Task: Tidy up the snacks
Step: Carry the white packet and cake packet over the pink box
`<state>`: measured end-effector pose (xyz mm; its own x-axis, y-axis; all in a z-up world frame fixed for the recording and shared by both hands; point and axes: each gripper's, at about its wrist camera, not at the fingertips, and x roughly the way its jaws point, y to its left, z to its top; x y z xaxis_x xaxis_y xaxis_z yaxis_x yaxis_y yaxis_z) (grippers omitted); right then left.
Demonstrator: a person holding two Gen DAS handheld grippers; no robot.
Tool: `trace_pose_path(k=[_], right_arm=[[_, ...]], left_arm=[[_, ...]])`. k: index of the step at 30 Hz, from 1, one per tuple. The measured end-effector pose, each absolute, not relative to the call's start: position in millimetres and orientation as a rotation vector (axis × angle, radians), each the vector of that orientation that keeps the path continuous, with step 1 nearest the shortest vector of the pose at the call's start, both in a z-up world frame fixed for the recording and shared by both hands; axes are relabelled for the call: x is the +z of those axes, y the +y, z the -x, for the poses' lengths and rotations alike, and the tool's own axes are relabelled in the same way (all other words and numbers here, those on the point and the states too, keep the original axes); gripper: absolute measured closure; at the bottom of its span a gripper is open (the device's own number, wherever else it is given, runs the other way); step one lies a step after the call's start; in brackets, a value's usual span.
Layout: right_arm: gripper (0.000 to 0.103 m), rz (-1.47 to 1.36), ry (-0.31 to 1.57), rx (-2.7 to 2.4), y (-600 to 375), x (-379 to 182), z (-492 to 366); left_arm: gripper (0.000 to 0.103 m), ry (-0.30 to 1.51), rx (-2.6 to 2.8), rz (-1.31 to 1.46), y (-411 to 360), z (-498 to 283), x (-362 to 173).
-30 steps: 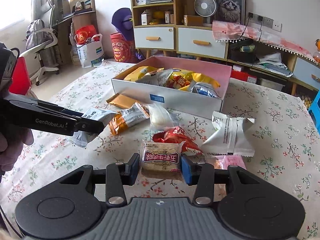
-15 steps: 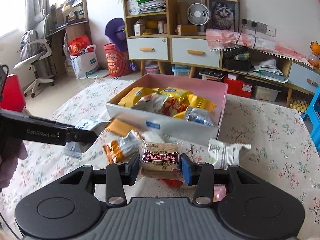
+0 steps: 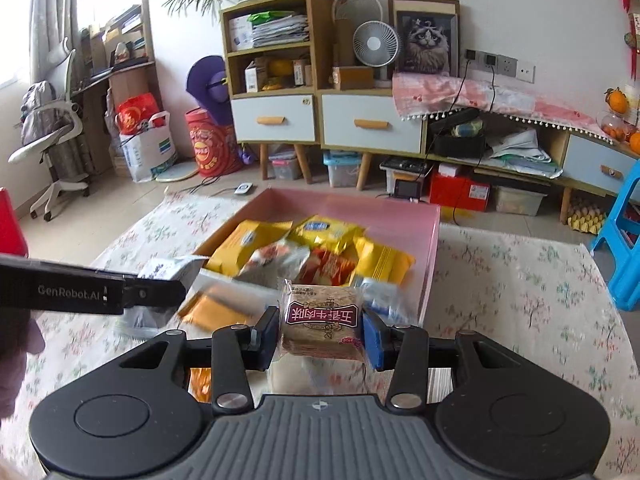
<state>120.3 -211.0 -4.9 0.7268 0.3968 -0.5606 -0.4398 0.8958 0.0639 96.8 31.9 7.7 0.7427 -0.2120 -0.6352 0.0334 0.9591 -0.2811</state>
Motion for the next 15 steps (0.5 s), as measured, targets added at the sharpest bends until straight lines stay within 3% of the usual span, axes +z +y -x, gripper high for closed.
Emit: trace_pose_path(k=[15], right_arm=[[0.072, -0.041, 0.616, 0.385, -213, -5, -201]], left_arm=[[0.060, 0.675, -0.079, 0.228, 34, -195, -2]])
